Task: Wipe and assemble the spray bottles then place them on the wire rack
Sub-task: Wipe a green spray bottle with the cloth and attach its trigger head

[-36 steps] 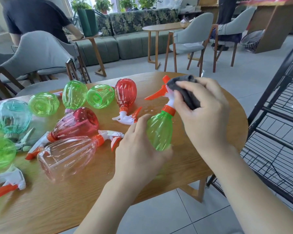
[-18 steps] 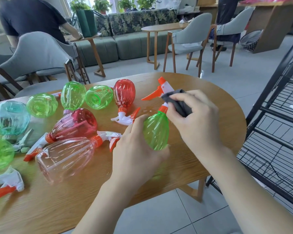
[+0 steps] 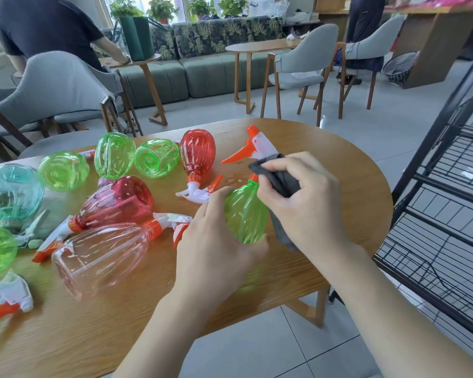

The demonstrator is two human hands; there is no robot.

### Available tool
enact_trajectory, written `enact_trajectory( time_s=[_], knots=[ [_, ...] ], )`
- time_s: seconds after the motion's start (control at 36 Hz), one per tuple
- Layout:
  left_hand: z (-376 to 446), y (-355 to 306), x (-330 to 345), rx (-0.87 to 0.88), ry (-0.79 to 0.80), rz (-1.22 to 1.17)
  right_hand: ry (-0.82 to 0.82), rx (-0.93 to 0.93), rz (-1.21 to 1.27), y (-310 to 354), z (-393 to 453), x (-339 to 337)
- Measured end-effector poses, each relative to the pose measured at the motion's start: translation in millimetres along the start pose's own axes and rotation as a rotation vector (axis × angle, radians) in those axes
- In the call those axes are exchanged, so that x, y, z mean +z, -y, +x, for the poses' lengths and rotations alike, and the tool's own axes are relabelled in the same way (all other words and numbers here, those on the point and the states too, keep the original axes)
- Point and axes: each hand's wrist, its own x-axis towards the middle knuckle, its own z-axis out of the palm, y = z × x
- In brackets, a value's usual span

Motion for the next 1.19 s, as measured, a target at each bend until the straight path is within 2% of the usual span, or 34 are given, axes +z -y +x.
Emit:
enact_trajectory(
  time_s=[0.17, 0.39, 0.58, 0.69, 0.78, 0.92, 1.03, 1.19],
  knots=[
    [-0.5, 0.3, -0.2, 0.002, -0.022, -0.009, -0.09, 0.081, -0.149, -15.8, 3.4, -5.6],
    [0.8, 3.1, -0.9, -0.033, -0.036, -0.081, -0.016, 0.006, -0.074, -10.6, -7.7, 4.5],
    [1.0, 6.3, 0.3, -0.028, -0.049, -0.093, -0.145, 0.071, -0.126, -10.5, -5.3, 0.0],
    [0.9, 4.1, 1.0, -0.012, -0.03, -0.068, -0.063, -0.049, -0.062, 0.8, -10.6, 4.9],
    [1.6, 3.5, 1.0, -0.015, -0.034, -0.093, 0.015, -0.046, -0.012, 2.9, -13.9, 10.4],
    [0.5, 2.8, 1.0, -0.011, -0.057, -0.086, -0.008, -0.064, -0.051, -1.9, -16.8, 4.8],
    [-1.6, 6.3, 1.9, -0.013, -0.078, -0.105, -0.008, 0.058, -0.116, -16.2, -24.3, -2.1],
    [-2.7, -3.7, 13.7, 0.056, -0.029, -0.105, -0.017, 0.263, -0.014, -23.1, -13.8, -20.6]
  ],
)
